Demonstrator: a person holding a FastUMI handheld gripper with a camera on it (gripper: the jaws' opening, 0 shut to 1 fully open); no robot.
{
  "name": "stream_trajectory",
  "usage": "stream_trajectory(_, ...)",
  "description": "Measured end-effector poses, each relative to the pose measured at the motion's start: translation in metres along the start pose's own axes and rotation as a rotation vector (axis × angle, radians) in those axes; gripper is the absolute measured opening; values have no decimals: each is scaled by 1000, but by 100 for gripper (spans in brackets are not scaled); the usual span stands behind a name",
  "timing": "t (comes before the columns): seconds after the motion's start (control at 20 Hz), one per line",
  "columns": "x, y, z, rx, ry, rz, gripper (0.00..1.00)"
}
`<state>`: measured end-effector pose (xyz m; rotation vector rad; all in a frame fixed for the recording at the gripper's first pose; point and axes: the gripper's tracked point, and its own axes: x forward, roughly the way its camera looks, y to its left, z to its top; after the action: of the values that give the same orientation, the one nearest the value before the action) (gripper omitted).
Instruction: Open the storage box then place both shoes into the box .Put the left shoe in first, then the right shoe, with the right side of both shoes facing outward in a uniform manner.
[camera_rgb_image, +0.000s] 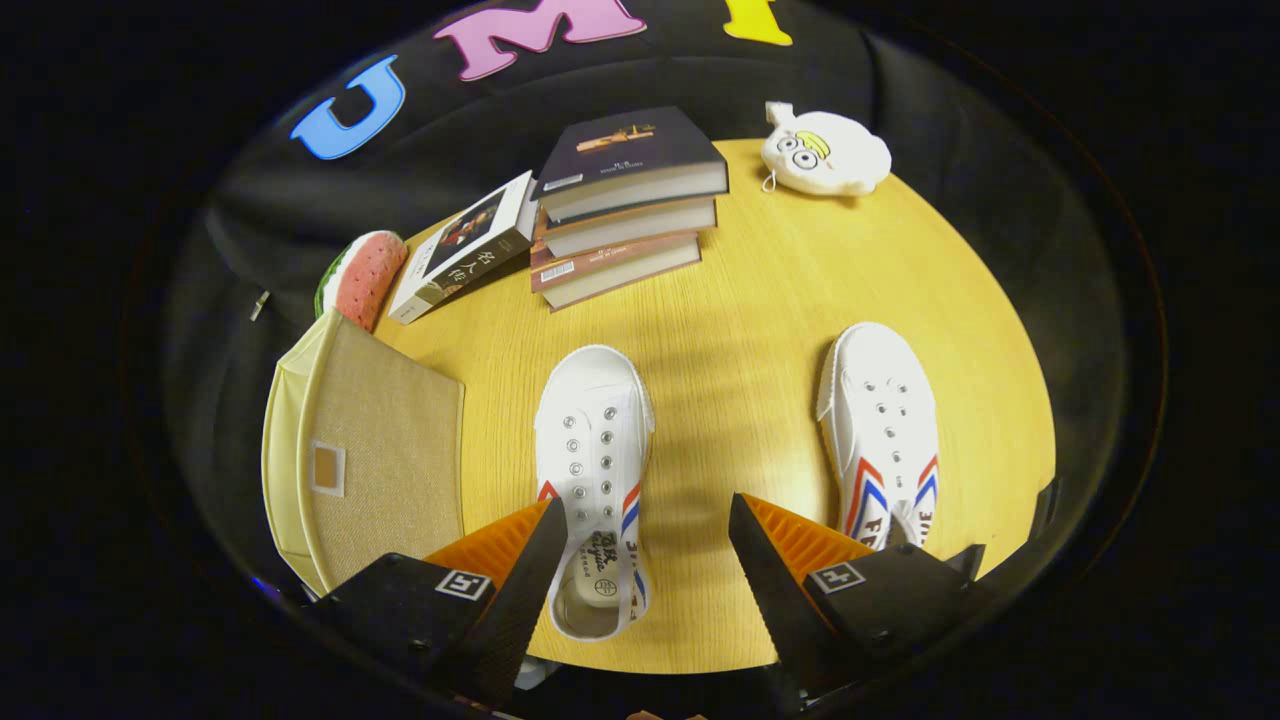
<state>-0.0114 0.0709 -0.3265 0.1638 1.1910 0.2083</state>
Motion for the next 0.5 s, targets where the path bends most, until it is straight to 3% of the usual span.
stream_trajectory(0.2,30,-8,-4,-14,83,1,97)
stream_trajectory(0.3,38,-2,-7,-9,111,23,91)
stream_trajectory(0.4,46,5,-9,-15,133,51,84)
stream_trajectory(0.5,52,17,-13,30,164,100,67)
